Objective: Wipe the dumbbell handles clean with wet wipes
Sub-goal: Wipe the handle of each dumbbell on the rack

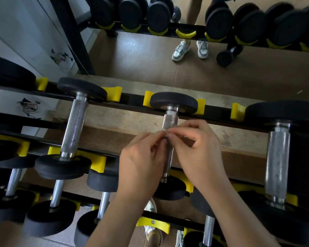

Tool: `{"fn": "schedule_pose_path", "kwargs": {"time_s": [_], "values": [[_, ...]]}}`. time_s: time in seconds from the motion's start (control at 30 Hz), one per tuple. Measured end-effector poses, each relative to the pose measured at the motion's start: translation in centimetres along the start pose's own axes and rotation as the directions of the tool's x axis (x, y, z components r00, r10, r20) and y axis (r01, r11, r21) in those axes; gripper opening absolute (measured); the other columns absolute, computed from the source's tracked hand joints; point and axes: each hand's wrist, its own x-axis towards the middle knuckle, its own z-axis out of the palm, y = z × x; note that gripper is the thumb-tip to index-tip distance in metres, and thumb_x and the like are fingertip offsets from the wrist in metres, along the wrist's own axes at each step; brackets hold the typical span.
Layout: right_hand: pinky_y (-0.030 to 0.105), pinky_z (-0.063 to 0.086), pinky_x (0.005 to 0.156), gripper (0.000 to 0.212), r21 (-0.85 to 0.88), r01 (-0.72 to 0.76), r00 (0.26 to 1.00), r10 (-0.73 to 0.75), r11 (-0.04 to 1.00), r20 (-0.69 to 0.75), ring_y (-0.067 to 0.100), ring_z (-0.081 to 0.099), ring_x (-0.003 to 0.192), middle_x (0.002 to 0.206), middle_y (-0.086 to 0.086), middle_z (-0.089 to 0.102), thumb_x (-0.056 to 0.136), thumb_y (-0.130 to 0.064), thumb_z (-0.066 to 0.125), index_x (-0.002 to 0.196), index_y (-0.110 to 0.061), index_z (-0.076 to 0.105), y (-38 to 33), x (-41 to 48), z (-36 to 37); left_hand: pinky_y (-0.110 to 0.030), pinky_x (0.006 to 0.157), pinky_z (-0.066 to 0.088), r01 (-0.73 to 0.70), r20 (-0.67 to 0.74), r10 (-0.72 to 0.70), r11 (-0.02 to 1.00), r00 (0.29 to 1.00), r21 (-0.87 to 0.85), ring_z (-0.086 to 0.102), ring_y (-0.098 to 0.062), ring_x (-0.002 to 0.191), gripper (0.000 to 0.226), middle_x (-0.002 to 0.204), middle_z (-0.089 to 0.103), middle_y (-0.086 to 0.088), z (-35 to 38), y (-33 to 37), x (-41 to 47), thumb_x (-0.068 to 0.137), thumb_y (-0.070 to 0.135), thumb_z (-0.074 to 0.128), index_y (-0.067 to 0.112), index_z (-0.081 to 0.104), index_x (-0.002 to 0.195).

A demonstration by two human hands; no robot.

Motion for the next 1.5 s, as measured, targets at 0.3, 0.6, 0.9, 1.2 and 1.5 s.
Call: {"fn": "schedule_pose_path", "kwargs": {"time_s": [0.3, 0.6, 0.9, 1.2, 1.5], "values": [[0.019, 0.047, 0.08, 0.034, -0.186, 0.229, 0.97, -0.24, 0.955, -0.038, 0.011, 0.056, 0.097, 0.108, 0.002, 0.061, 0.085, -0.033, 0.067, 0.112, -0.012, 0.07, 0.8, 0.7, 0.6, -0.03, 0.069, 0.046, -0.095, 0.276, 0.038, 0.976, 0.96, 0.198, 0.052, -0.008, 0.089, 0.032, 0.097, 0.057, 0.014, -2.8, 0.8, -4.3, 0.081, 0.055, 0.049, 0.039, 0.065, 0.104], [0.032, 0.053, 0.066, 0.023, -0.067, 0.422, 0.893, -0.402, 0.904, 0.204, 0.012, 0.06, 0.079, 0.09, -0.001, 0.064, 0.091, -0.024, 0.054, 0.092, -0.015, 0.074, 1.4, -0.9, -0.6, -0.026, 0.064, 0.047, -0.4, 0.486, 0.205, 0.851, 0.849, 0.341, 0.059, -0.015, 0.078, 0.019, 0.086, 0.064, 0.01, -3.2, 0.8, -4.9, 0.075, 0.035, 0.06, 0.032, 0.071, 0.089], [0.012, 0.04, 0.058, 0.028, -0.08, 0.387, 0.907, -0.363, 0.919, 0.211, 0.001, 0.046, 0.069, 0.079, -0.004, 0.057, 0.091, -0.029, 0.05, 0.086, -0.016, 0.074, 1.1, -0.7, -0.3, -0.026, 0.058, 0.047, -0.357, 0.478, 0.157, 0.861, 0.864, 0.362, 0.058, -0.018, 0.07, 0.011, 0.077, 0.061, 0.005, -2.9, 1.9, -5.2, 0.071, 0.021, 0.065, 0.028, 0.069, 0.079], [0.01, 0.041, 0.064, 0.004, -0.103, 0.281, 0.952, -0.264, 0.954, 0.155, 0.002, 0.05, 0.074, 0.087, -0.003, 0.059, 0.085, -0.01, 0.07, 0.086, -0.012, 0.073, 1.4, -1.0, 0.0, -0.022, 0.045, 0.04, -0.453, 0.425, 0.295, 0.824, 0.856, 0.342, 0.058, -0.016, 0.055, 0.031, 0.064, 0.059, 0.005, -2.5, 2.0, -5.4, 0.06, 0.006, 0.045, 0.019, 0.071, 0.07], [0.014, 0.046, 0.068, 0.008, -0.043, 0.323, 0.924, -0.305, 0.945, 0.23, 0.0, 0.056, 0.079, 0.09, -0.007, 0.063, 0.084, -0.013, 0.068, 0.089, -0.017, 0.073, 1.4, -1.3, 0.1, -0.028, 0.075, 0.056, -0.297, 0.297, 0.335, 0.94, 0.894, -0.167, 0.066, -0.012, 0.097, 0.052, 0.109, 0.067, 0.002, -3.4, -3.8, -5.5, 0.065, -0.015, 0.078, 0.011, 0.071, 0.109]]}}
